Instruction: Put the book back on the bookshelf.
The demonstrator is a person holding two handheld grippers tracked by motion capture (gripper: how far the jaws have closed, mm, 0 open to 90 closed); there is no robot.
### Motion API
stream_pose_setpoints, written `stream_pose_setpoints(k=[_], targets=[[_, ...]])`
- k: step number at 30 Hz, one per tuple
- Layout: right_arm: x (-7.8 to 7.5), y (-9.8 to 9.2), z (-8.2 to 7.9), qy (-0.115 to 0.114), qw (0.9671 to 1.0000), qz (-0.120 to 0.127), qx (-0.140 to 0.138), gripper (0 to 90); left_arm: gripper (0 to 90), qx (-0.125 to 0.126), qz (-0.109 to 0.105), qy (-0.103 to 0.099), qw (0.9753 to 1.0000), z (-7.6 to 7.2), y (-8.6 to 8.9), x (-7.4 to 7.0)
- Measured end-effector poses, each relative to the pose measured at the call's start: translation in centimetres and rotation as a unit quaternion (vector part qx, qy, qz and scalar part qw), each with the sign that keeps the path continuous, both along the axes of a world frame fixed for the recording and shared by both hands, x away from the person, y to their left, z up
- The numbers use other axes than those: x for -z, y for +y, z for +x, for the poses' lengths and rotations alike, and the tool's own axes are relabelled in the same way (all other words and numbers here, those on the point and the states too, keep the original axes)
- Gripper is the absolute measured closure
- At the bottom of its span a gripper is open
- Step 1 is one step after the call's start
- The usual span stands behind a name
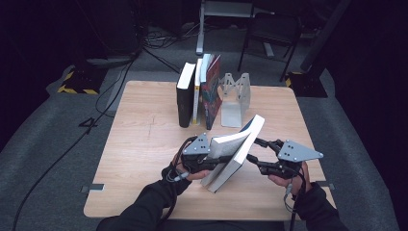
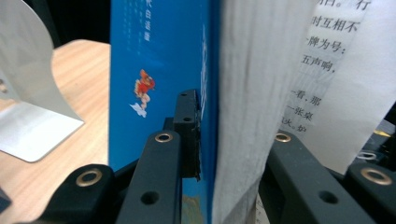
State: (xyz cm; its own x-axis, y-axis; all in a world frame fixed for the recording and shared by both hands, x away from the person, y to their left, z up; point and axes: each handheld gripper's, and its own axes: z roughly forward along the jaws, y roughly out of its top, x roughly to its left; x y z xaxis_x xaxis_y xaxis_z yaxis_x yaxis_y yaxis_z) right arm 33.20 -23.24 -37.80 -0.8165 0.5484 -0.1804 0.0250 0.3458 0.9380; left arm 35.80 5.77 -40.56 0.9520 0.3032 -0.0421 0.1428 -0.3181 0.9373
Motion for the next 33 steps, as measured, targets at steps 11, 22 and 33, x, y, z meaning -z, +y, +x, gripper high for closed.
stream_pose_setpoints(k=[11,22,33], targets=[[-0.1,3.4,0.7,-0.01,0.9999,-0.009,0.007,39.6,74.7,-0.037,0.01,-0.005,0.9993,0.3,2.8,0.2],[3.1,5.1,1.2,0.028,0.9988,-0.04,-0.002,38.6,64.5,-0.087,0.038,-0.013,0.9954,-1.4,5.0,0.9],[5.6,6.0,1.5,0.044,0.9968,-0.066,-0.005,33.2,43.5,-0.085,0.131,0.028,0.9873,-3.9,6.4,4.6]])
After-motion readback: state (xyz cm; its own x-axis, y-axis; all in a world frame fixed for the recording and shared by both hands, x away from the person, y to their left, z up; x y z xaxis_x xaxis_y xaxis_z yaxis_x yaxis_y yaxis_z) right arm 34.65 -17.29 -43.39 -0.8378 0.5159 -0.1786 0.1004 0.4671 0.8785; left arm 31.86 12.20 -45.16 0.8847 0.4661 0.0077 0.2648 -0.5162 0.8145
